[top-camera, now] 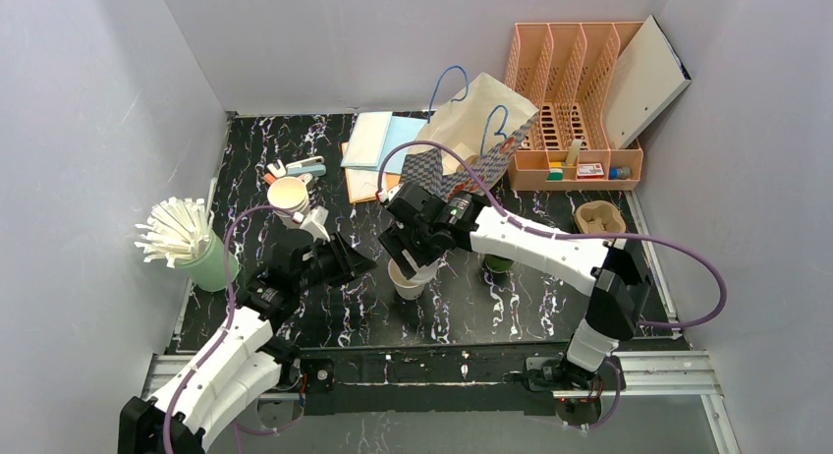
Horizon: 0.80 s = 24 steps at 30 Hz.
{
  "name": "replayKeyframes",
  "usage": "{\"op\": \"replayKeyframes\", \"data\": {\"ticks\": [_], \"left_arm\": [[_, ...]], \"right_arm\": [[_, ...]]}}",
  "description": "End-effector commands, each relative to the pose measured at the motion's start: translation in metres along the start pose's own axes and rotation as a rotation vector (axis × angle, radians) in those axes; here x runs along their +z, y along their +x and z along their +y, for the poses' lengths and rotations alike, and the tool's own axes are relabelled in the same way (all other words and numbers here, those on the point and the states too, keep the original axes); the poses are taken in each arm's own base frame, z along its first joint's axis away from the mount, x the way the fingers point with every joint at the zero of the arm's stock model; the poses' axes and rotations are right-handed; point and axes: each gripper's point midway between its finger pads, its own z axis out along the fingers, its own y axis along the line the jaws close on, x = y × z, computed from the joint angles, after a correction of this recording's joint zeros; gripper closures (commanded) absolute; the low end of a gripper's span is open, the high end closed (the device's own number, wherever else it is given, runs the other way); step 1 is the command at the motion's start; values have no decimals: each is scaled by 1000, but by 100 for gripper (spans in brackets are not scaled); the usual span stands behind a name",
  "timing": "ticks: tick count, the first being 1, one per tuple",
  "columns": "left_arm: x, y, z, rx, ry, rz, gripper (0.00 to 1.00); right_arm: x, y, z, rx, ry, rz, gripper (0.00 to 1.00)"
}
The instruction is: Pack the takeout coffee
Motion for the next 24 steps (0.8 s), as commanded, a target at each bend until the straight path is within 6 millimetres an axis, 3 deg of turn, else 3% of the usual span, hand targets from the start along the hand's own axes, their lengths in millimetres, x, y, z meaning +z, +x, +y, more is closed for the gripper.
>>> {"op": "replayKeyframes", "data": {"ticks": [1, 10, 24], "left_arm": [[6, -4, 2, -6, 12, -32, 78], [19, 1, 5, -12, 30, -6, 89], [32, 16, 4, -15, 58, 49, 93]], "right_arm": [[-4, -13, 8, -30, -25, -20, 15], [0, -13, 19, -50, -74, -9, 14], [9, -12, 25, -77, -75, 22, 13]]}}
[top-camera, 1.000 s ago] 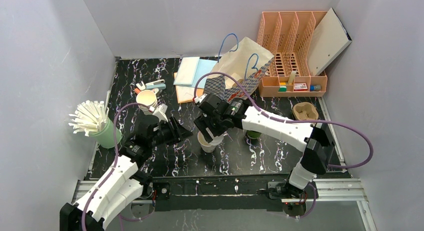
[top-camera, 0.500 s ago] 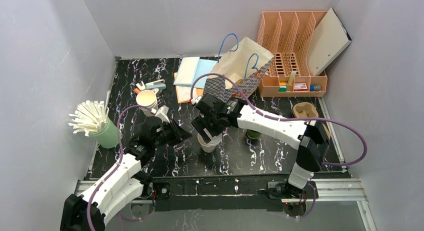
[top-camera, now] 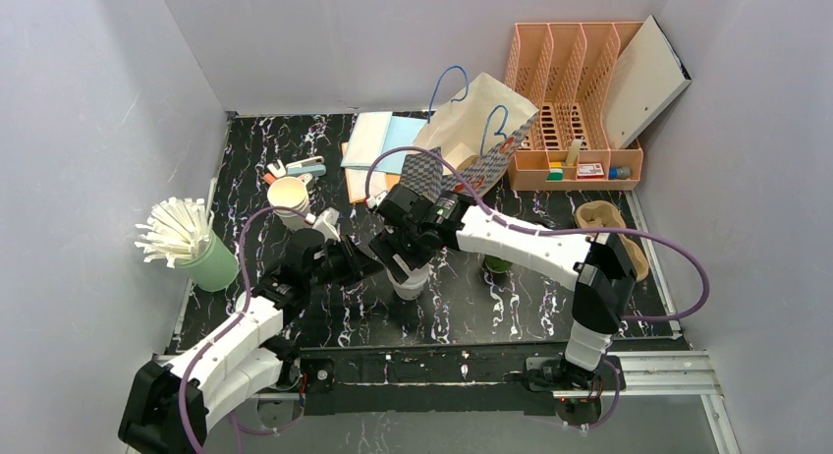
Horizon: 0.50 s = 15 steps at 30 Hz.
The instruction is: Pack the takeout coffee
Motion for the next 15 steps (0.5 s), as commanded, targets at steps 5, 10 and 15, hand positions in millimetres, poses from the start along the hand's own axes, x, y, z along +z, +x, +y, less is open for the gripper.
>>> {"op": "replayKeyframes", "data": {"ticks": [5, 10, 15], "left_arm": [[11, 13, -7, 26, 38, 41, 93], [17, 21, -6, 30, 38, 71, 93], [16, 18, -7, 40, 35, 55, 93]], "right_arm": [[-2, -10, 7, -35, -6, -10, 12], [0, -10, 9, -40, -5, -3, 11], [2, -9, 9, -44, -1, 0, 10]]}}
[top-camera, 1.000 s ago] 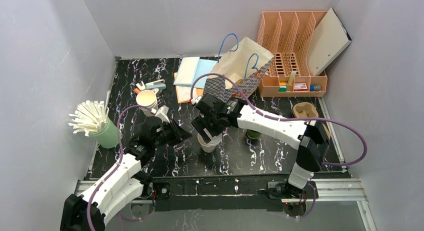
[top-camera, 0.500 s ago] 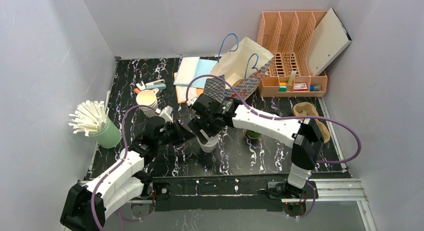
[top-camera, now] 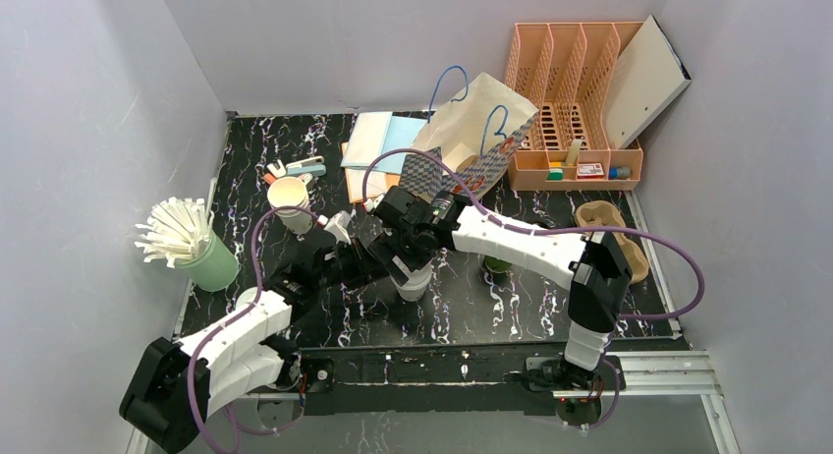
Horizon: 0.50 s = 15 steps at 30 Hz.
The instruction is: Pack the takeout coffee
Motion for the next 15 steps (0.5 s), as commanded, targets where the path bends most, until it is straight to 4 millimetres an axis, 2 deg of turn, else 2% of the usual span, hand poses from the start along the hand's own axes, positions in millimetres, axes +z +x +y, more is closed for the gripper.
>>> {"op": "replayKeyframes", "data": {"ticks": [1, 6, 10, 15], "left_arm": [[-2, -1, -6, 24, 23, -14, 94], [-10, -6, 3, 44, -56, -38, 92], [-23, -13, -4, 47, -43, -88, 89], [-38, -11, -14, 40, -18, -89, 80]], "right_arm": [[-3, -13, 8, -21, -16, -34, 10], [-1, -10, 5, -24, 4, -20, 10], [0, -5, 4, -27, 13, -14, 10], [3, 0, 4, -25, 12, -10, 10]]}}
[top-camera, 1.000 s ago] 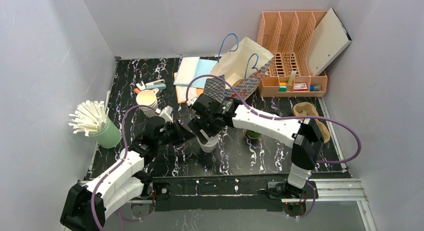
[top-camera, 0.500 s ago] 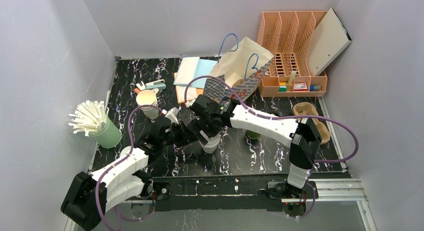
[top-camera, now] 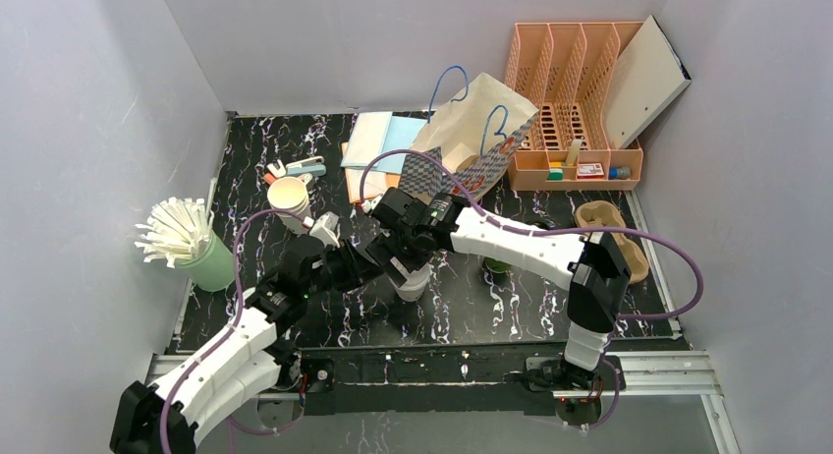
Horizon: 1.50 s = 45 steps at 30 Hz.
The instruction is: Pack the takeout coffee
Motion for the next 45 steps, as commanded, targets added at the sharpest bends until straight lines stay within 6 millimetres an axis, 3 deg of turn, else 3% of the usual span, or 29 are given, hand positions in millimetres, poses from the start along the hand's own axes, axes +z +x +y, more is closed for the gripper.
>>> {"op": "replayKeyframes", "data": {"ticks": [1, 7, 11, 23, 36, 45], "left_arm": [[-13, -6, -15, -2, 27, -10, 79], [-15, -9, -35, -52, 130, -27, 74], [-11, -7, -37, -60, 144, -11, 72], [-1, 2, -19, -77, 80, 19, 81], [5, 12, 1, -68, 16, 49, 81], [5, 13, 1, -62, 15, 52, 81]], "right_arm": [[3, 3, 2, -10, 7, 1, 10], [5, 7, 2, -10, 13, 5, 10], [6, 7, 3, -11, 8, 1, 10], [11, 16, 3, -2, 18, 8, 10], [16, 24, 1, -5, 44, 25, 11], [25, 38, 1, -9, 73, 59, 12]]}}
